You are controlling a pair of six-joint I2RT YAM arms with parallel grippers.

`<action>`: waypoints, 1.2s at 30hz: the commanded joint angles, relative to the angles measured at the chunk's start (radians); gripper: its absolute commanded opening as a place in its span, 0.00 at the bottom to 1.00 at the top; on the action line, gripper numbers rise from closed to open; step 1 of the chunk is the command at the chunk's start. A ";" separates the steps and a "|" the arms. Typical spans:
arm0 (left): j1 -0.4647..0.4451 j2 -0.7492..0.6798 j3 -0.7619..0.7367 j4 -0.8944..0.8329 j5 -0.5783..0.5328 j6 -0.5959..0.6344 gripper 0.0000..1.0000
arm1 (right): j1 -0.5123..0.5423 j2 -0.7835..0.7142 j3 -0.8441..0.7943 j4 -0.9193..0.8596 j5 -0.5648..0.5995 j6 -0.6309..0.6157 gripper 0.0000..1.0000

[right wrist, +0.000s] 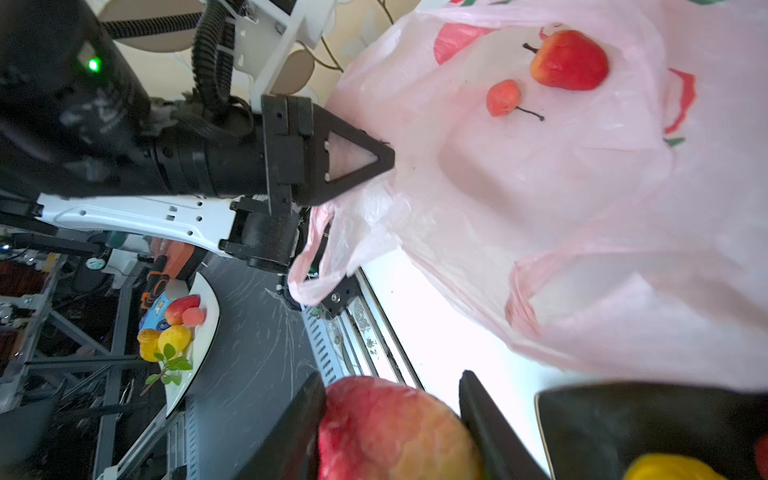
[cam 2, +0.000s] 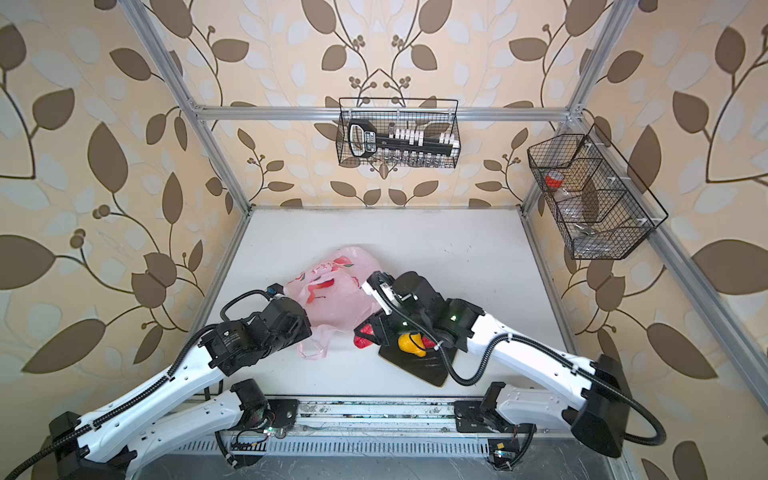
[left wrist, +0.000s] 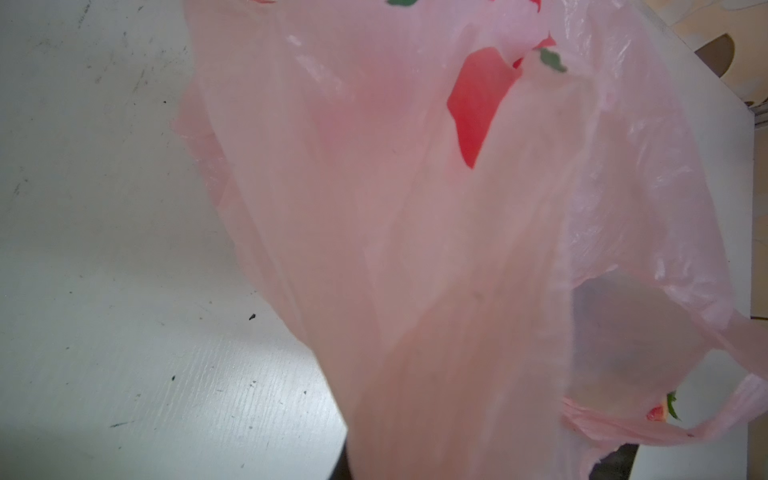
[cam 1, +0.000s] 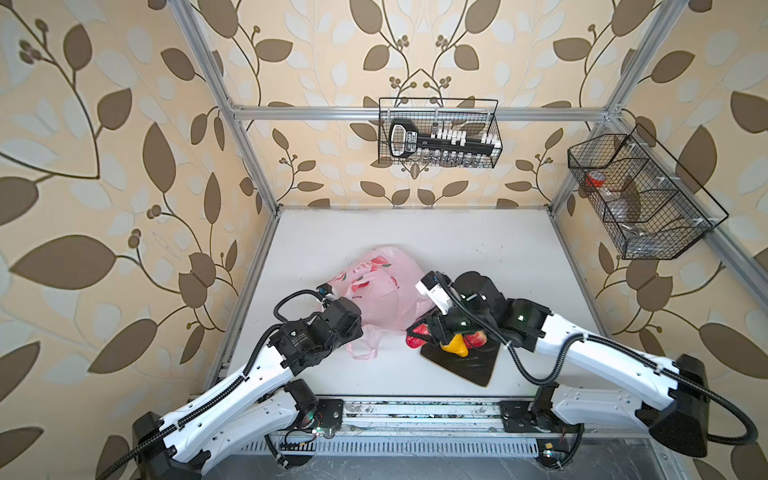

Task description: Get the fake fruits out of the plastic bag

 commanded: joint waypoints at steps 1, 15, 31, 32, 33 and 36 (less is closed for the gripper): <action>0.005 0.001 -0.013 0.012 -0.044 -0.021 0.00 | -0.008 -0.107 -0.077 -0.093 0.160 0.088 0.27; 0.006 0.011 0.002 0.007 -0.024 -0.012 0.00 | -0.420 -0.039 -0.170 -0.176 0.484 0.017 0.29; 0.006 0.000 -0.013 0.016 -0.021 -0.017 0.00 | -0.438 0.096 -0.256 -0.042 0.267 -0.087 0.34; 0.005 -0.001 -0.015 0.016 -0.021 -0.017 0.00 | -0.438 0.100 -0.260 -0.039 0.255 -0.088 0.35; 0.006 -0.001 -0.014 0.016 -0.021 -0.019 0.00 | -0.438 0.104 -0.262 -0.037 0.247 -0.090 0.39; 0.006 -0.004 -0.014 0.018 -0.024 -0.019 0.00 | -0.439 0.114 -0.269 -0.034 0.245 -0.090 0.52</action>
